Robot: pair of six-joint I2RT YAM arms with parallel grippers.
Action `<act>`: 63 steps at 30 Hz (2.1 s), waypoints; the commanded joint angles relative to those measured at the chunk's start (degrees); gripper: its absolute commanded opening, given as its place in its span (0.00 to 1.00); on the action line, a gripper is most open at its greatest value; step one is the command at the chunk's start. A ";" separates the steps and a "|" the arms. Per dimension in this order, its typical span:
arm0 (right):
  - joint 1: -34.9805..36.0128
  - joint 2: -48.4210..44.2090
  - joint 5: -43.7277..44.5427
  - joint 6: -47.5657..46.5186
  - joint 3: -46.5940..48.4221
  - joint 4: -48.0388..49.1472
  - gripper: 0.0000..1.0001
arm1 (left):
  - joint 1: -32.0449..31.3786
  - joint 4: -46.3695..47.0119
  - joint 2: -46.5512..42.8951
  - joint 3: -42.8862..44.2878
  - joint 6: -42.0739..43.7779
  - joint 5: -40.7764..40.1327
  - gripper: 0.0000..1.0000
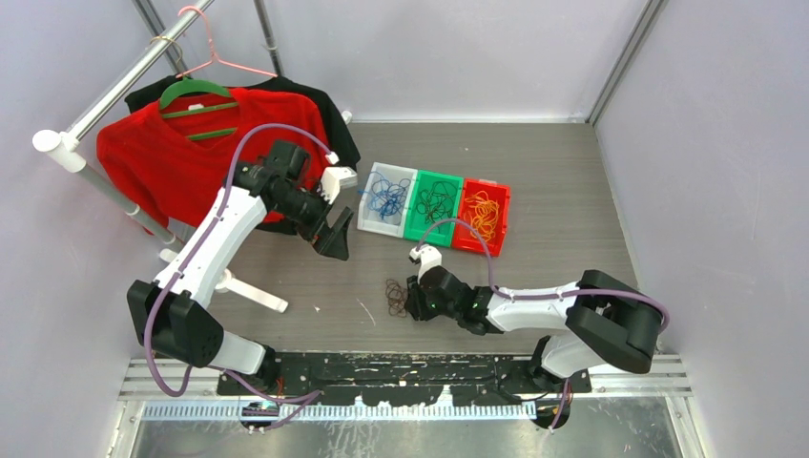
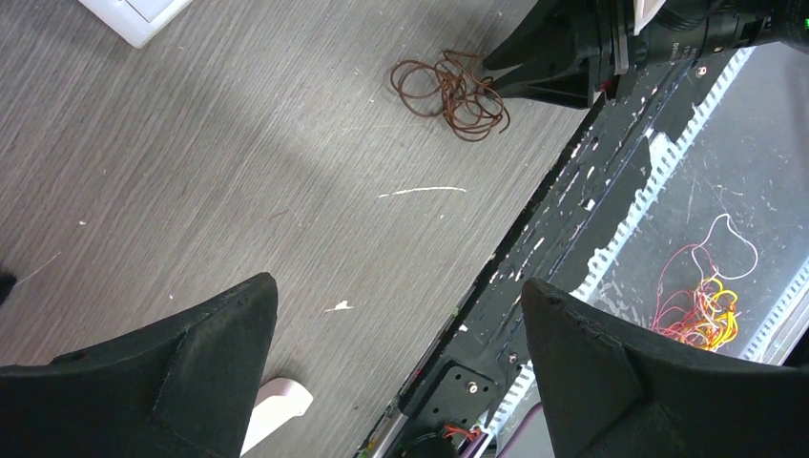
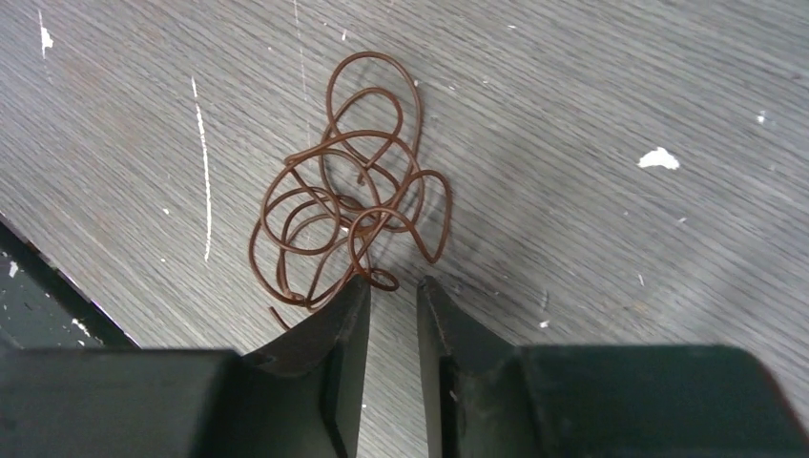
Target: Untangle the cables
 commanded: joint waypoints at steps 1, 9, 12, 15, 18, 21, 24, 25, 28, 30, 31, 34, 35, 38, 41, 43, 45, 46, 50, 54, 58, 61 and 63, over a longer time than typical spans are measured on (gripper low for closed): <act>-0.10 0.77 -1.37 -0.92 1.14 6.76 0.23 | 0.18 -1.09 -1.78 2.60 1.15 0.33 0.98; -0.41 -0.69 0.41 -1.66 0.39 12.32 0.01 | 0.13 -1.37 -1.77 2.77 1.04 0.69 0.97; -0.49 -4.31 0.42 -4.00 1.58 11.20 0.01 | 0.13 -1.74 -1.94 2.59 1.19 1.31 0.96; -0.55 -8.83 -0.38 -6.70 3.58 8.52 0.01 | 0.17 -1.76 -2.04 2.01 1.06 2.94 0.96; -0.53 -11.91 -1.42 -8.08 5.88 5.97 0.01 | 0.15 -1.22 -1.89 1.10 0.27 5.61 0.95; -0.63 -13.92 -2.36 -8.21 7.83 4.51 0.01 | -0.07 -0.55 -1.74 0.03 -0.43 8.31 0.95; -0.76 -14.35 -4.43 -7.91 9.73 4.46 0.01 | -1.43 1.22 -2.10 -1.60 -1.02 9.78 0.94; -0.85 -14.21 -5.52 -7.89 10.39 4.59 0.01 | -2.34 1.60 -2.33 -1.96 -0.71 9.73 0.94; -1.09 -13.24 -8.44 -7.65 12.43 4.42 0.01 | -5.06 2.56 -3.05 -2.67 0.13 9.29 0.95; -1.20 -12.79 -9.66 -7.34 13.47 4.19 0.01 | -6.02 3.12 -3.18 -2.71 0.07 9.13 0.95; -1.23 -12.58 -10.39 -7.17 13.74 4.19 0.01 | -6.14 3.45 -3.05 -2.62 -0.16 8.90 0.95; -1.31 -12.65 -12.22 -6.05 13.98 4.78 0.01 | -6.20 3.88 -3.19 -2.59 0.38 8.70 0.95; -1.41 -12.68 -12.89 -5.56 13.99 5.04 0.01 | -6.28 3.98 -3.31 -2.92 0.80 8.99 0.95; -1.81 -12.75 -14.71 -4.39 14.22 5.51 0.01 | -6.58 3.75 -3.89 -4.19 2.46 10.50 0.93; -2.29 -13.20 -14.67 -2.74 13.70 7.28 0.01 | -6.71 2.83 -4.34 -5.06 3.46 15.64 0.81; -2.95 -13.46 -14.62 -0.97 12.51 9.62 0.01 | -6.68 2.30 -4.32 -5.10 3.25 18.64 0.68; -3.65 -13.82 -13.87 0.52 11.54 10.86 0.01 | -6.70 1.71 -4.20 -4.57 2.65 19.30 0.51; -4.11 -13.94 -13.60 1.28 10.78 11.42 0.01 | -6.69 1.24 -4.19 -4.20 2.61 19.12 0.43; -6.12 -14.09 -13.29 3.84 9.04 12.06 0.01 | -6.68 1.06 -4.84 -2.78 1.75 14.75 0.07; -6.92 -15.16 -10.63 3.96 8.40 9.85 0.01 | -6.56 2.18 -5.81 -1.39 -0.82 7.36 0.00; -7.04 -17.59 -6.73 3.46 7.51 6.53 0.01 | -6.65 1.66 -6.56 0.61 -1.63 2.12 0.00; -7.21 -19.67 -5.26 3.26 6.42 5.16 0.01 | -6.59 1.87 -7.63 0.92 -1.28 -0.21 0.00; -7.27 -20.81 -4.53 3.33 5.73 4.63 0.01 | -6.59 2.15 -8.47 1.05 -1.10 -1.18 0.00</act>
